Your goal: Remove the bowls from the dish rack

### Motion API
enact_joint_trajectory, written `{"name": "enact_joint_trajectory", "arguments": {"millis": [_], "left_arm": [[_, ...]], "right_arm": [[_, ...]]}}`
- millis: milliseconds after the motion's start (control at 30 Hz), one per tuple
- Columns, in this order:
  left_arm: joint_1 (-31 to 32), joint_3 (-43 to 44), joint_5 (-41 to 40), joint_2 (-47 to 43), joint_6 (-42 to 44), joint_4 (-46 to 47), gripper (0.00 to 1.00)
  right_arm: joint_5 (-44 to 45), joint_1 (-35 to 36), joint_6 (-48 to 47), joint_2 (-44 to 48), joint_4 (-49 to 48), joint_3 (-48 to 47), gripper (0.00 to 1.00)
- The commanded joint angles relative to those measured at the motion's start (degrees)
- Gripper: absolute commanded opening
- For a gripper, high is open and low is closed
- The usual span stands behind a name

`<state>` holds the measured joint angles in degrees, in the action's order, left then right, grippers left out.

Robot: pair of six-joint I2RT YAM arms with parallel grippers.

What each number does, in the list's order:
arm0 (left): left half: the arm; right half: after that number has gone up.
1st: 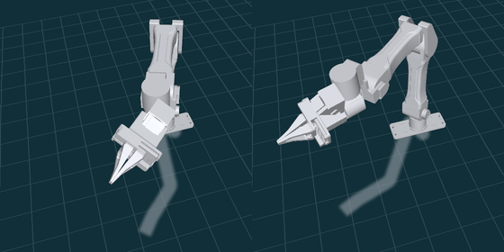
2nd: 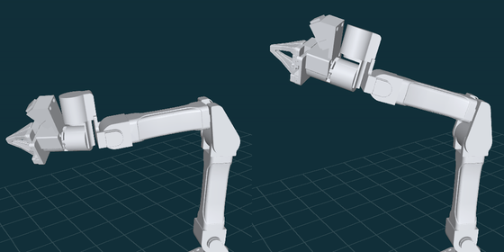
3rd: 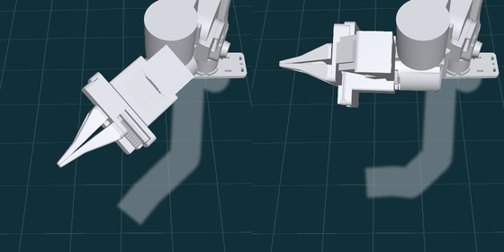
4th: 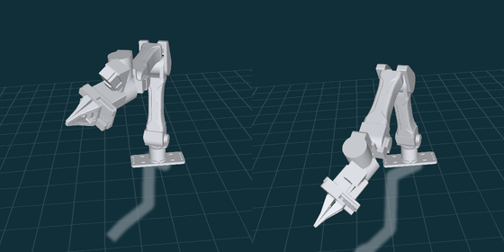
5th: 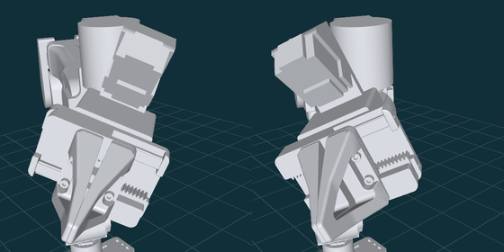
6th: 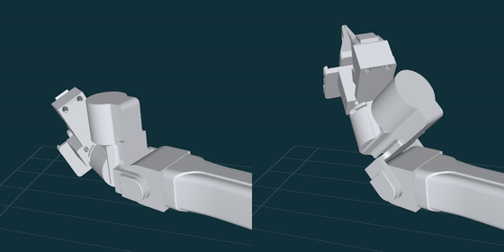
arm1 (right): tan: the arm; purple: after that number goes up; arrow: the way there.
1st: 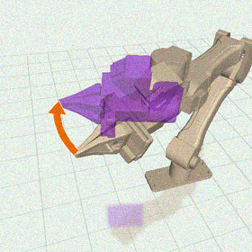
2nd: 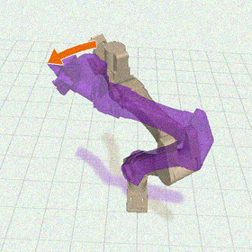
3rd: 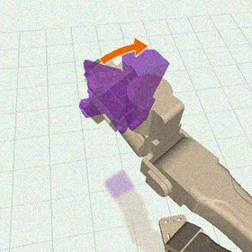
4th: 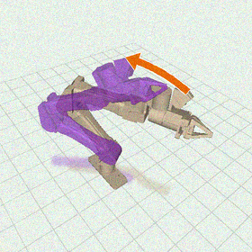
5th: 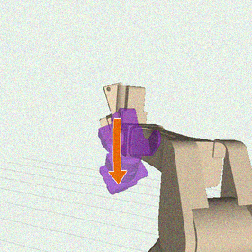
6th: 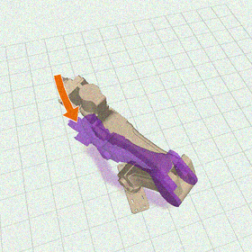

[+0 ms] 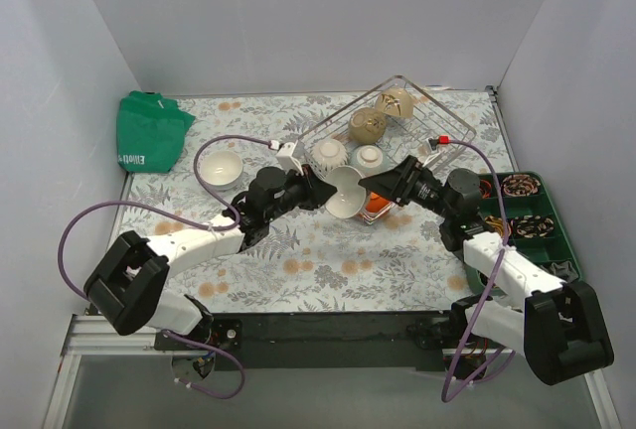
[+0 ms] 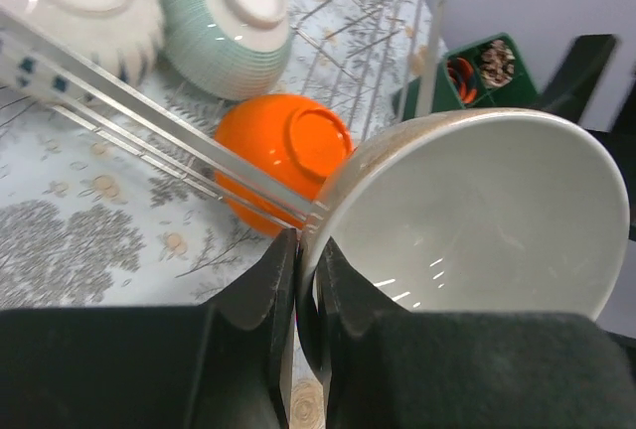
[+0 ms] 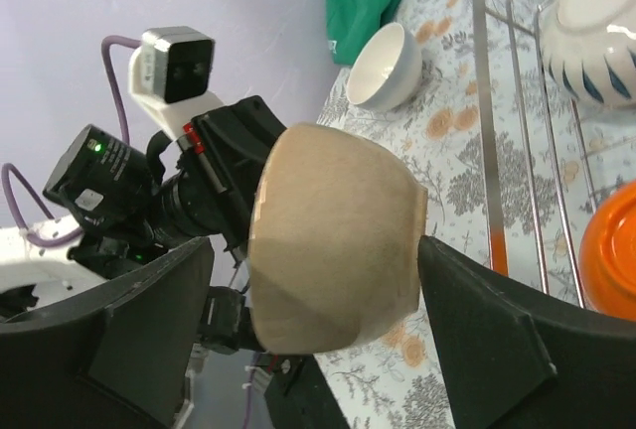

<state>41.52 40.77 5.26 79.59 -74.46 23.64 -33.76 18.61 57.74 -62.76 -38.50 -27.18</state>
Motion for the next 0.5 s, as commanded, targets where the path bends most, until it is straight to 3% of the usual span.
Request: {"name": "enact_joint_trajectory", "arguments": {"millis": [0,200,333,467], "left_arm": [[-0.82,0.53,-8.58,-6.81,-0.34,-8.32,0.00],[-1.09,-0.61,-14.56,-12.70,-1.39,-20.70,0.00],[-2.66,-1.92,-19.48,-16.31,-2.80,-29.16,0.00],[-8.37,-2.98,-16.70,-17.37,-4.20,-35.40,0.00]], "right_arm": [[-2.71,-0.33,-3.59,2.38,-7.55,-0.59,0.95],[-3.24,-0.33,-8.76,1.85,-4.40,-1.12,0.99],[-1.84,-0.33,-15.87,2.56,2.98,-2.70,0.99],[2.10,-0.33,-23.27,4.13,11.50,-4.72,0.99]]}}
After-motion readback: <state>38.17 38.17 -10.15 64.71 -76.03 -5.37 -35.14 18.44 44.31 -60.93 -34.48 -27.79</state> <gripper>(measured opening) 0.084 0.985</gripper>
